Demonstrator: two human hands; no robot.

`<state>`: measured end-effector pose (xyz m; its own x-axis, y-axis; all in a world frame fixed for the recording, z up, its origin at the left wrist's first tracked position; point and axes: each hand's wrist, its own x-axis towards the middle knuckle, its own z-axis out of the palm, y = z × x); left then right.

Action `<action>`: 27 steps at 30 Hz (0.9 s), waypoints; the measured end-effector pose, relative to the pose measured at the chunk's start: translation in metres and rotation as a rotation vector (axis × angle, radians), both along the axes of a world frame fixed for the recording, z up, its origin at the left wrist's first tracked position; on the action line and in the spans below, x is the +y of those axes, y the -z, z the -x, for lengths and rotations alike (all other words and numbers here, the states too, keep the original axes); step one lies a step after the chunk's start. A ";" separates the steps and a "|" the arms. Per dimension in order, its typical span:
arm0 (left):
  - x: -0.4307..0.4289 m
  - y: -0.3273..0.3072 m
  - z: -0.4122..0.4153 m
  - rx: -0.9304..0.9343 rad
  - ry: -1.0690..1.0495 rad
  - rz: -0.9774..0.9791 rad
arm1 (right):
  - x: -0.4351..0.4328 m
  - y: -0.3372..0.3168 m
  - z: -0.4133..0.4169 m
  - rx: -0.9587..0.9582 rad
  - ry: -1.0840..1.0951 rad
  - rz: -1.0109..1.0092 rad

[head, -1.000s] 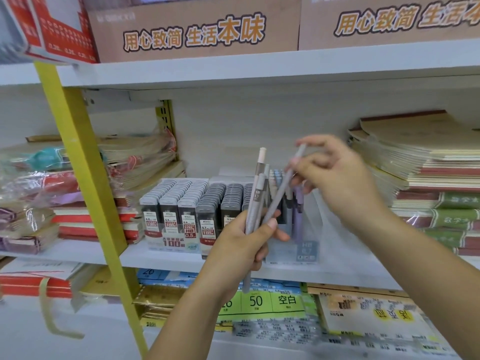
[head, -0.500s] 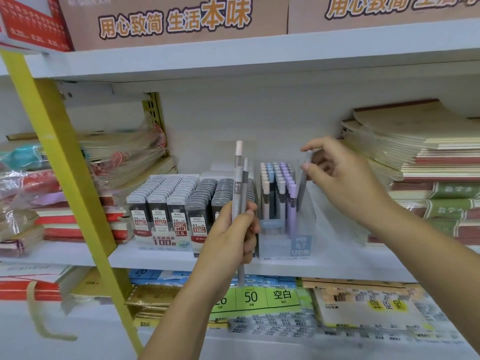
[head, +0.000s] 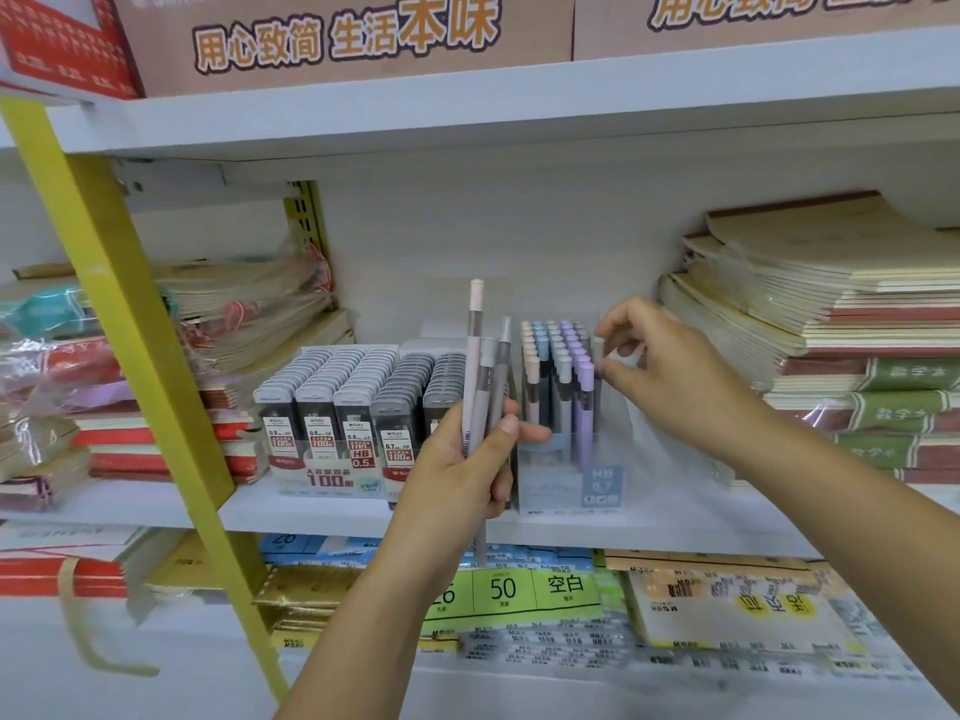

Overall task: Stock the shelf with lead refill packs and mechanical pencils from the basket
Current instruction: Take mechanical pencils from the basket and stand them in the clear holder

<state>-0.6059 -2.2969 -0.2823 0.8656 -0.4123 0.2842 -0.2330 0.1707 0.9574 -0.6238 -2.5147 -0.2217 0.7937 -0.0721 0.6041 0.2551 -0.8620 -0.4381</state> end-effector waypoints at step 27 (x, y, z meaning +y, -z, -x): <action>0.000 -0.004 0.006 0.005 0.058 -0.026 | 0.002 -0.035 0.042 -0.390 -0.120 -0.347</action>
<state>-0.6123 -2.2969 -0.2788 0.8411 -0.4695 0.2685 -0.2187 0.1587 0.9628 -0.6656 -2.5128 -0.1863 0.5296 -0.2427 0.8128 0.5439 -0.6381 -0.5449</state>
